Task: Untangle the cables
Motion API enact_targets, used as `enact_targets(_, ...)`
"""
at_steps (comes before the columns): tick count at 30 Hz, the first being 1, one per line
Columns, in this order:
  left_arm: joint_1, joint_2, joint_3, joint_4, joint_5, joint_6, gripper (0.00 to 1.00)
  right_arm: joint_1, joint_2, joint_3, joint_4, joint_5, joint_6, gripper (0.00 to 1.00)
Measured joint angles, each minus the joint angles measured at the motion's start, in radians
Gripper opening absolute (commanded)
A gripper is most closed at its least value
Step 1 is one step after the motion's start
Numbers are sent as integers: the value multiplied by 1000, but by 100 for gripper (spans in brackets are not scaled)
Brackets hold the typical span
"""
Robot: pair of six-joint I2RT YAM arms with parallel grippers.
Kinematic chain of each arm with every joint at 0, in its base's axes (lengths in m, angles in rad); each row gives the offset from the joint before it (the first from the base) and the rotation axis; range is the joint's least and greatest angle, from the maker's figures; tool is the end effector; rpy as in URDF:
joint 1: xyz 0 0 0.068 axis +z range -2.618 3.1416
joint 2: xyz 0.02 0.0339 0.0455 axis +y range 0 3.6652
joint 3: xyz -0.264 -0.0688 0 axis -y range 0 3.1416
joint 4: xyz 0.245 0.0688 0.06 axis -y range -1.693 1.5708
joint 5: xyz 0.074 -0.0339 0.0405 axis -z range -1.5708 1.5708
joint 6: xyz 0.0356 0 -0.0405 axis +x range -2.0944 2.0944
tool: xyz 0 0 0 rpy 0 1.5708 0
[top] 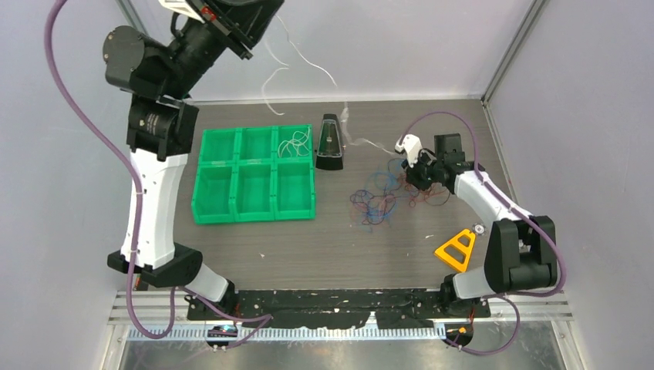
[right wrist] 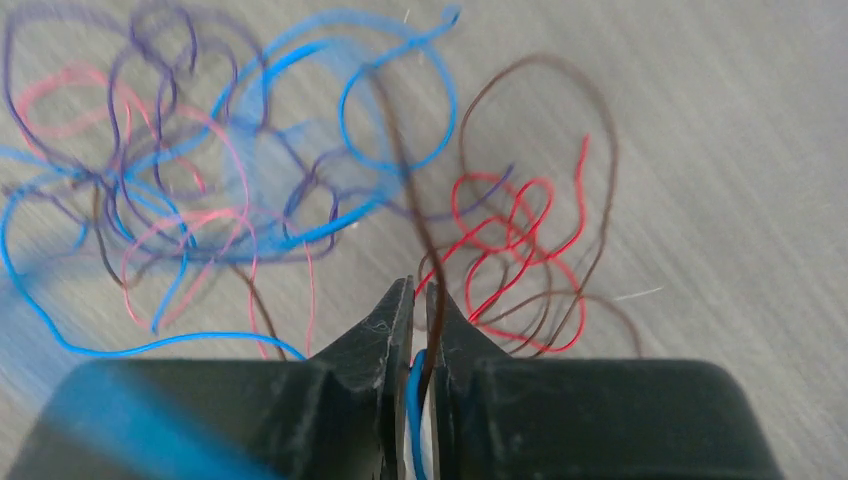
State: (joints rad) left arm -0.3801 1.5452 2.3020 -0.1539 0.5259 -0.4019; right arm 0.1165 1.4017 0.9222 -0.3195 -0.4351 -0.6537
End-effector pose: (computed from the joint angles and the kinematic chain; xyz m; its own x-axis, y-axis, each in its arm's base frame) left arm 0.2130 -0.1043 0.6487 0.2089 -0.4478 -0.8694 0.8547 0.5157 -0.0602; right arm 0.2910 0.0492 0.2378 -0.3234 -0.5931 -0.7373 -0.7483 0.6372 -0.1843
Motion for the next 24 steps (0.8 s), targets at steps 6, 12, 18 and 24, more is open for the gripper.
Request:
enact_targets(6,101,-10,19,-8,-33,9,0,-18,94,3,-143,32,-118,18)
enact_targets(12,168,-28,14,-35,-43,14,0,-24,187,62,-243,44,-140,54)
enact_targets(18,282,-99,-190,-36,-26,8,0,-27,193,158,-340,-9,-127,88)
enact_targets(24,370,-72,-329,-22,55,-33,0,-27,143,205,-400,-60,-91,95)
